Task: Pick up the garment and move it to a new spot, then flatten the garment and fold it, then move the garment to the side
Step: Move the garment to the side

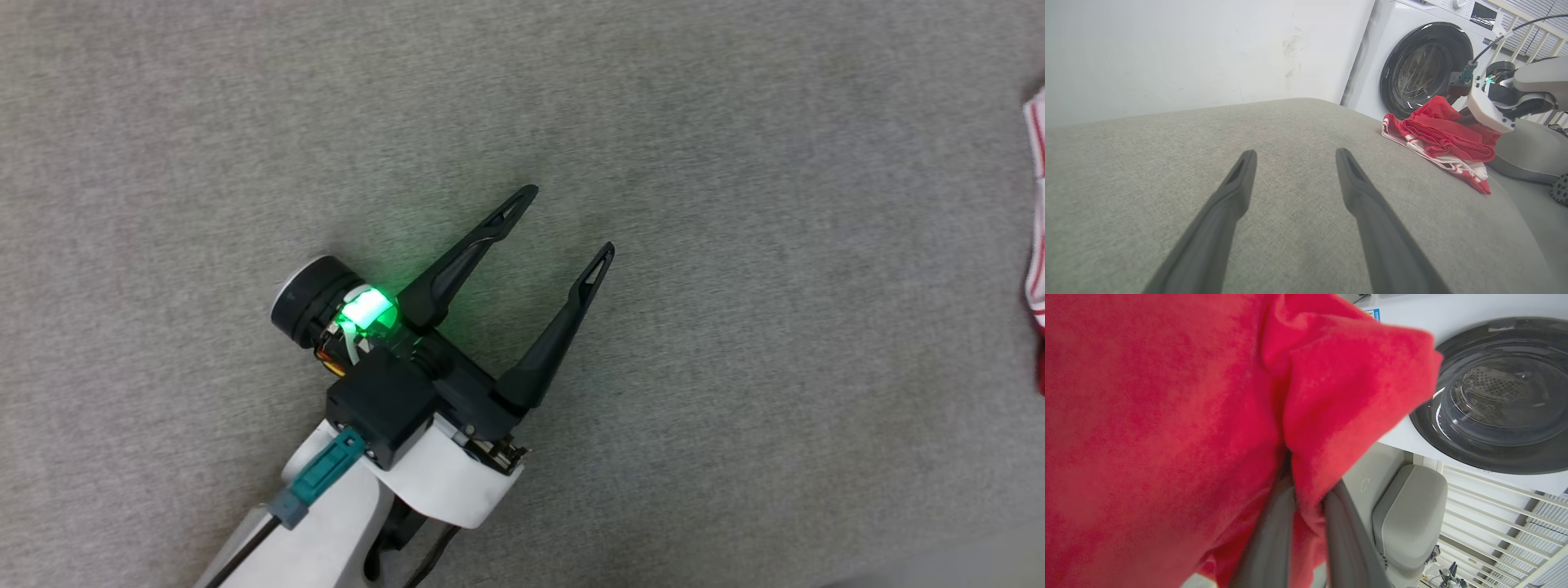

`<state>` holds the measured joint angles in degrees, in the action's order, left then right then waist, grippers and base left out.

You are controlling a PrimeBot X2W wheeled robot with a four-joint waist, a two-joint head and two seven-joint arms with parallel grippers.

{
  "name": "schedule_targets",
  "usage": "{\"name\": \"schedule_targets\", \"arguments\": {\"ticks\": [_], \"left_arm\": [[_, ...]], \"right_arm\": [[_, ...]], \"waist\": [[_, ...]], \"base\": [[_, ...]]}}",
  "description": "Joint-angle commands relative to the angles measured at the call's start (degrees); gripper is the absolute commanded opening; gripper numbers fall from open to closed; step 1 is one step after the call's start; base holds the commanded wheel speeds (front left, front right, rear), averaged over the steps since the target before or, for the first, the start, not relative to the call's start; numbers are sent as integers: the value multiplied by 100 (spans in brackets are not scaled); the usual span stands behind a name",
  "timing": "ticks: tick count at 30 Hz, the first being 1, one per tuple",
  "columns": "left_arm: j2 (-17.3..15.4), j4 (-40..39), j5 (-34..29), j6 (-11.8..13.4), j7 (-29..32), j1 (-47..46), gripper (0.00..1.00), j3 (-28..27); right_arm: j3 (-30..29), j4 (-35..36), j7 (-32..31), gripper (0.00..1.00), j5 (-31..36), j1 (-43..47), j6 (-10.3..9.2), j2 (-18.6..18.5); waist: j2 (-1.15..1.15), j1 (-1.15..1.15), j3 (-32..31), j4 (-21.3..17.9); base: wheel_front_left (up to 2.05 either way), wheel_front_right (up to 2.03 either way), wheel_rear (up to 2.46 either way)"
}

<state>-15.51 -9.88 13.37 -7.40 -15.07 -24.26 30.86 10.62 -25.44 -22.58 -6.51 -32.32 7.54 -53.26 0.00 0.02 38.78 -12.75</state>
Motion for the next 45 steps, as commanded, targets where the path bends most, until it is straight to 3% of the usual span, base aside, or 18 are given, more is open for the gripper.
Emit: {"name": "schedule_targets", "arguments": {"ticks": [1,4,5,6,12,16,26,28,39,45], "left_arm": [[-12,-33,39,-6,-12,-23,100,-62],[15,-41,45,-7,-12,33,100,-113],[31,-36,45,-6,-12,42,100,-138],[48,-31,56,-6,-12,60,100,-166],[195,71,90,-6,-12,265,100,-415],[413,247,132,-6,-12,573,100,-964],[684,244,46,-6,-11,1471,100,-2368],[706,282,62,-6,-12,1552,100,-2432],[791,581,120,-6,-12,2188,100,-2796],[939,641,-33,-7,-12,2585,100,-2904]], "right_arm": [[-73,-127,102,0,85,-60,-10,92],[-340,-431,265,4,270,-138,-10,180],[-393,-454,273,84,310,-151,-10,216],[-454,-486,266,100,344,-165,-10,257],[-564,-268,250,100,494,-239,-9,395],[-963,50,381,100,365,-367,-10,657],[-1528,1471,1093,100,59,424,-8,2057],[-1513,1641,1191,100,15,538,-8,2206],[-1612,3195,2093,100,-240,1924,-8,3786],[-1509,3088,2722,100,-283,2688,-7,4504]], "waist": [[0,-2,45,95],[0,-2,-6,201],[0,-2,-43,217],[0,-2,-93,233],[0,-2,-594,328],[0,-2,-1107,469],[0,-2,-2360,942],[0,-2,-2469,994],[0,-2,-3246,1447],[0,-2,-3521,1477]], "base": [[0,0,0],[0,0,0],[0,0,0],[0,0,0],[0,0,0],[0,0,0],[0,0,0],[0,0,0],[0,0,0],[0,0,0]]}}
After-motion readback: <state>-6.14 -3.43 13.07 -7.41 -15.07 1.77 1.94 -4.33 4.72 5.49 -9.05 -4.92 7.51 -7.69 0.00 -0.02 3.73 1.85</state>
